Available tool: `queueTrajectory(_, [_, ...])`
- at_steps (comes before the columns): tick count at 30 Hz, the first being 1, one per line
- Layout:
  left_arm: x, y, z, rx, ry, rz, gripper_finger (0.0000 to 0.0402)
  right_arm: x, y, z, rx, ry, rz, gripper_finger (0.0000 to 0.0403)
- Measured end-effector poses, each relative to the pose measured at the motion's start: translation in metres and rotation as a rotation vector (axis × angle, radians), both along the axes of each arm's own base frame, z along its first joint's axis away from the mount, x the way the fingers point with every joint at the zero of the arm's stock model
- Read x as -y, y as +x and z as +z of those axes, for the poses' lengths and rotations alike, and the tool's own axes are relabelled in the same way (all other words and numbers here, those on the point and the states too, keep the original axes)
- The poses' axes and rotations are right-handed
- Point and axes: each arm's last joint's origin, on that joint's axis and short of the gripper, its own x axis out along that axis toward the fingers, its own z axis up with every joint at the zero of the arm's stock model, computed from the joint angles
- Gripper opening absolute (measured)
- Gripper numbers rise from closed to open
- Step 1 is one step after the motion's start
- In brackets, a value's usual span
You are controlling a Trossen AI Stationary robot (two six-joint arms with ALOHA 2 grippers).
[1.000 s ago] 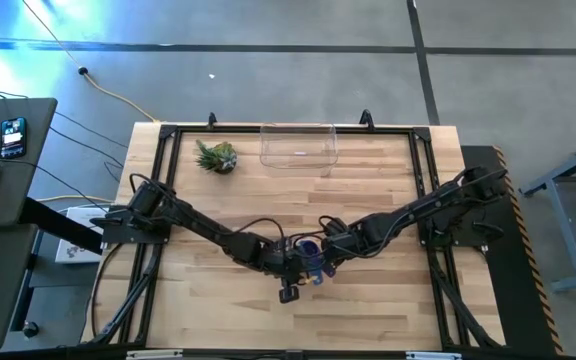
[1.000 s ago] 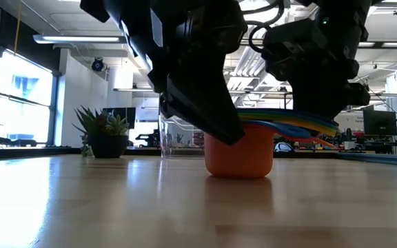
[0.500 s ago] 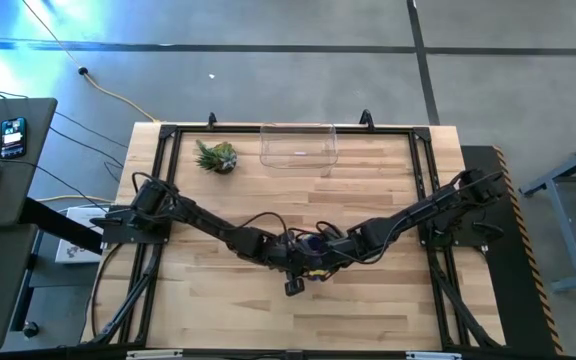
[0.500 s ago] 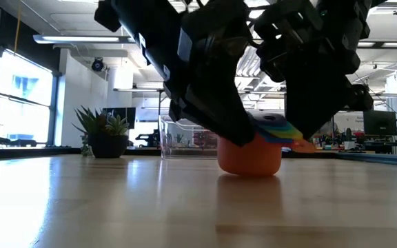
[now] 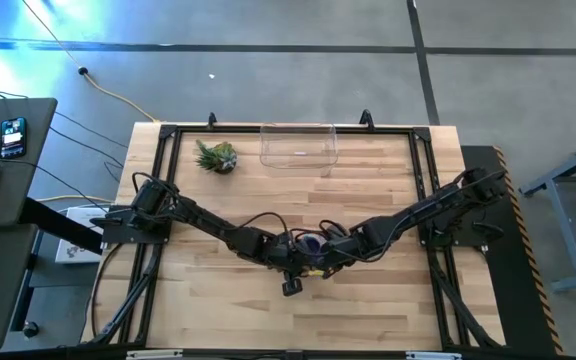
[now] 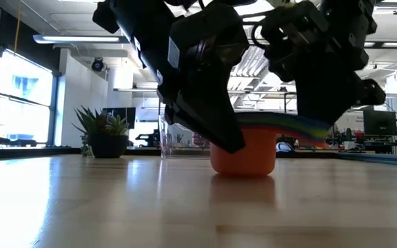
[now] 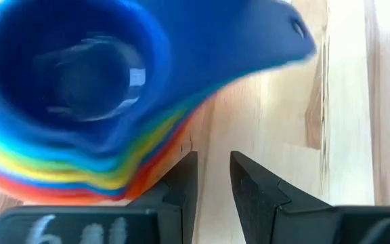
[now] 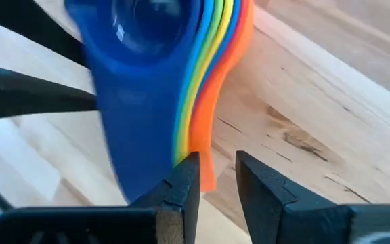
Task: Nest measuring cups in basket
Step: Adjust the stacked measuring cups
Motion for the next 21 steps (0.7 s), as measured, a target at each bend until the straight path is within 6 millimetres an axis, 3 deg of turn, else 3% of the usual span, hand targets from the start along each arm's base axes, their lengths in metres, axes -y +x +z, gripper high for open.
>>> queueTrajectory(4, [0.0, 0.0, 0.0, -0.001, 0.007, -0.012, 0.0078, 0.003, -0.004, 0.011, 0.026, -0.014, -0.017, 0.0087])
queueTrajectory(10, [-0.004, 0.003, 0.001, 0.02, -0.009, -0.008, 0.0078, 0.005, -0.01, 0.002, -0.079, -0.047, -0.043, 0.0087])
queueTrajectory(21, [-0.008, 0.01, 0.006, 0.094, -0.036, 0.002, 0.0078, 0.0, 0.004, -0.01, -0.024, -0.005, -0.035, 0.0087])
